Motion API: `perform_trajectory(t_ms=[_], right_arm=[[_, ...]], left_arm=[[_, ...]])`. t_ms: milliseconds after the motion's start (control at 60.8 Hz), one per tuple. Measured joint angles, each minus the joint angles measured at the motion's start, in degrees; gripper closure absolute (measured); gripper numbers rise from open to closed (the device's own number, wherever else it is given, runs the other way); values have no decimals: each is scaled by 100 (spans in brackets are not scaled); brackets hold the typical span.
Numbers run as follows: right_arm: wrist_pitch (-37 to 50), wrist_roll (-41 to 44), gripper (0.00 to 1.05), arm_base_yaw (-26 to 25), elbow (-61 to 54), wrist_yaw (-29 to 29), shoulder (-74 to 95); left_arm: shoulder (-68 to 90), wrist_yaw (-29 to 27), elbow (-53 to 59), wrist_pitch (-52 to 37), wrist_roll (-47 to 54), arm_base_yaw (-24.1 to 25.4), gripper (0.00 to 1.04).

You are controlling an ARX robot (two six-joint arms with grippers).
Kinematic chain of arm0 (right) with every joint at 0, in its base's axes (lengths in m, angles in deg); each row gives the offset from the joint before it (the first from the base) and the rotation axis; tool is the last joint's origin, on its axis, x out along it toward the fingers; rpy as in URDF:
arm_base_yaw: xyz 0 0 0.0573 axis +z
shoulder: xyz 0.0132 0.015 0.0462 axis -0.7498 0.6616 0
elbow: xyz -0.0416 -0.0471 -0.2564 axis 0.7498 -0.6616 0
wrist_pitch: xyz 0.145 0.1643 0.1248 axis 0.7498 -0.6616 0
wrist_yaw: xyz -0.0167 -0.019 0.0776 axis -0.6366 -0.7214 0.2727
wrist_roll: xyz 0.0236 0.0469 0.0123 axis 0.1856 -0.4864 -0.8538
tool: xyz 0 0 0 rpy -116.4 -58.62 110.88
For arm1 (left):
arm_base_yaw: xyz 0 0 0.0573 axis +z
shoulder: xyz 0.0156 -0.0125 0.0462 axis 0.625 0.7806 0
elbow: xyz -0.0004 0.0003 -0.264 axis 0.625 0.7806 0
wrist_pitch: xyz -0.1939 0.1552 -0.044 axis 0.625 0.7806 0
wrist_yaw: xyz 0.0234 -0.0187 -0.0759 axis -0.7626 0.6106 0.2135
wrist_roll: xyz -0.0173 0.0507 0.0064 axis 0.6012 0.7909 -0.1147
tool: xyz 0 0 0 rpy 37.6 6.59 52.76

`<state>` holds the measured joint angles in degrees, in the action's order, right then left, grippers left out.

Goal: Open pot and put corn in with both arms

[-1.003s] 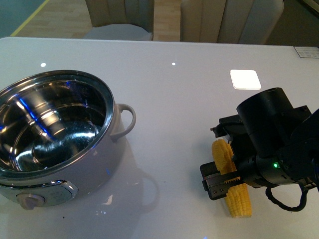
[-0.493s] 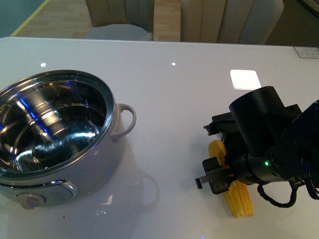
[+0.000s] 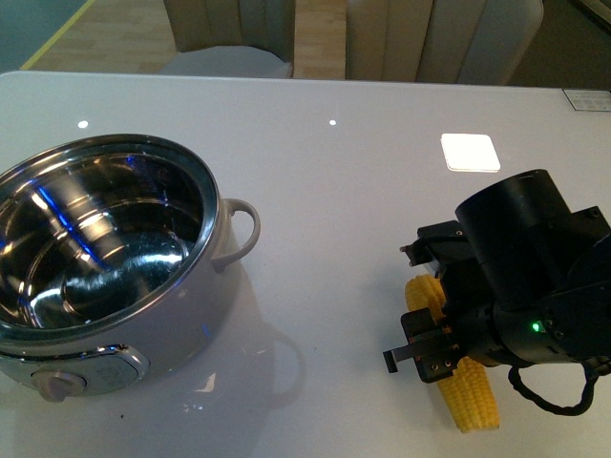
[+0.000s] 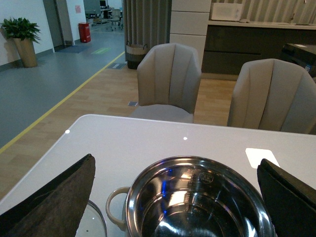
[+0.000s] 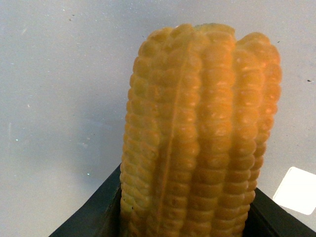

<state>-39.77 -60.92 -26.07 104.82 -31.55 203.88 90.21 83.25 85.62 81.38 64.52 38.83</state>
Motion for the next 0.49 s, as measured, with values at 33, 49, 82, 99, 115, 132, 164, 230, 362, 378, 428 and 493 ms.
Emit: perform_trajectory(t_ms=[33, 49, 82, 99, 115, 132, 164, 230, 362, 378, 428, 493], right_arm=[[13, -35, 58, 0, -44, 39, -83], [15, -55, 58, 0, -70, 63, -133], [17, -76, 58, 0, -92, 76, -195], [17, -92, 58, 0, -114, 94, -251], [17, -103, 58, 0, -127, 101, -280], [17, -118, 57, 0, -149, 118, -337], [13, -166, 56, 0, -181, 153, -426], [-26, -243, 55, 11, -245, 251, -621], [-98, -476, 52, 105, -363, 474, -1106], [-105, -540, 51, 144, -380, 562, -1250], [-133, -686, 52, 227, -387, 680, -1517], [-157, -813, 53, 319, -385, 798, -1786]], left_arm=[[0, 0, 0, -2, 0, 0, 7], [0, 0, 0, -2, 0, 0, 7], [0, 0, 0, -2, 0, 0, 7], [0, 0, 0, -2, 0, 0, 7], [0, 0, 0, -2, 0, 0, 7], [0, 0, 0, 0, 0, 0, 7], [0, 0, 0, -2, 0, 0, 7], [0, 0, 0, -2, 0, 0, 7], [0, 0, 0, 0, 0, 0, 7], [0, 0, 0, 0, 0, 0, 7], [0, 0, 0, -2, 0, 0, 7], [0, 0, 0, 0, 0, 0, 7]])
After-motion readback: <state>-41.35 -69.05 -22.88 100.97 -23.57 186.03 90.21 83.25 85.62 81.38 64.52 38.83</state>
